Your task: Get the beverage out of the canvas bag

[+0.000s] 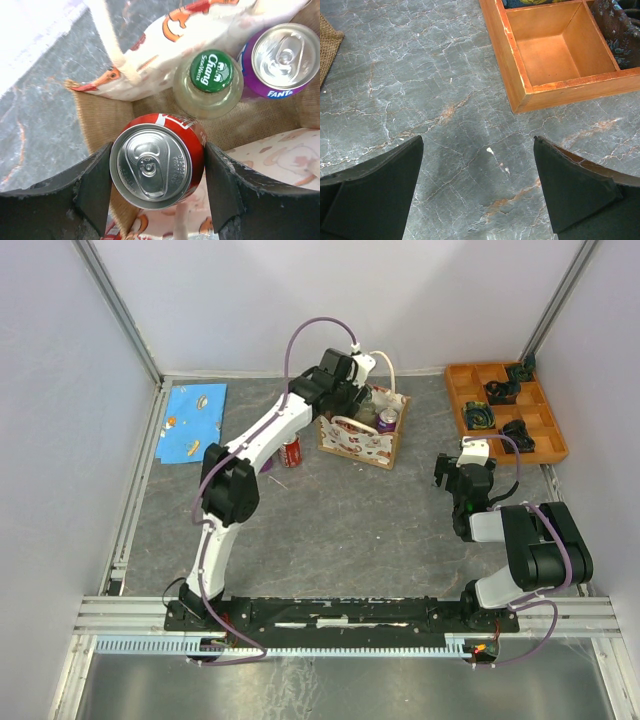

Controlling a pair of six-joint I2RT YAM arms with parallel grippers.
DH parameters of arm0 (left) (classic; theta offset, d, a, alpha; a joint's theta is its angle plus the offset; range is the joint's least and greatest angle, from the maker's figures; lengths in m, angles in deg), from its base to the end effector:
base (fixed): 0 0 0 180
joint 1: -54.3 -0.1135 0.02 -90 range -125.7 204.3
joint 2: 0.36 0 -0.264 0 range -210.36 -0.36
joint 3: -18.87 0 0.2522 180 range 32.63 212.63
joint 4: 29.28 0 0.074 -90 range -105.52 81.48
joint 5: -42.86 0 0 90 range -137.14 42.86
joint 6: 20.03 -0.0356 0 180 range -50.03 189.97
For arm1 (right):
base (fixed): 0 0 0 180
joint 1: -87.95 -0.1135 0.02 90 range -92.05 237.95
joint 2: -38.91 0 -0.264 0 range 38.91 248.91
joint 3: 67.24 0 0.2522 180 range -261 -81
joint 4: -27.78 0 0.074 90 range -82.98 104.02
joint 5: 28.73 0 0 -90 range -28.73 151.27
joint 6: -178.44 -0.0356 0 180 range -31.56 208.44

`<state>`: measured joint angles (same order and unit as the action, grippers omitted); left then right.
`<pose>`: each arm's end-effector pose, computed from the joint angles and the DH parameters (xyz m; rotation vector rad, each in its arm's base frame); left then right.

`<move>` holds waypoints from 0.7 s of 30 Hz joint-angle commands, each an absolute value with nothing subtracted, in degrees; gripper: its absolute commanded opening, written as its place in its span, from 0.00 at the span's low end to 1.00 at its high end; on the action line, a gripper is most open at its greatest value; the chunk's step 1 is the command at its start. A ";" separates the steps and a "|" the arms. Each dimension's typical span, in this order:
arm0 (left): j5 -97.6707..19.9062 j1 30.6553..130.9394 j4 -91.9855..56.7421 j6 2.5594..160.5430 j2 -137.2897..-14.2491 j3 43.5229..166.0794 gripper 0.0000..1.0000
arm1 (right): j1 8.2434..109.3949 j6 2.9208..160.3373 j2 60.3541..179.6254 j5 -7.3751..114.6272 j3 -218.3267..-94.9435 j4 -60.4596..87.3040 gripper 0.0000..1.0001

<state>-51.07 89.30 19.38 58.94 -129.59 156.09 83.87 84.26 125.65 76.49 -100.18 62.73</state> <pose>0.4272 -0.2961 0.2817 0.8592 2.1147 -0.1410 0.2565 0.0089 0.1385 0.1815 1.8820 -0.1539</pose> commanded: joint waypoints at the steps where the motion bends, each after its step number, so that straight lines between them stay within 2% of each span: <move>1: -50.68 89.37 14.21 60.48 -121.23 161.57 0.03 | 83.85 85.05 125.60 76.12 -101.83 64.03 0.99; 10: -49.73 89.45 15.25 61.73 -117.61 163.71 0.03 | 83.82 85.02 125.64 76.12 -101.85 64.03 0.99; 21: -53.92 89.50 16.31 60.32 -109.87 163.90 0.03 | 83.82 85.02 125.62 76.12 -101.83 64.07 0.99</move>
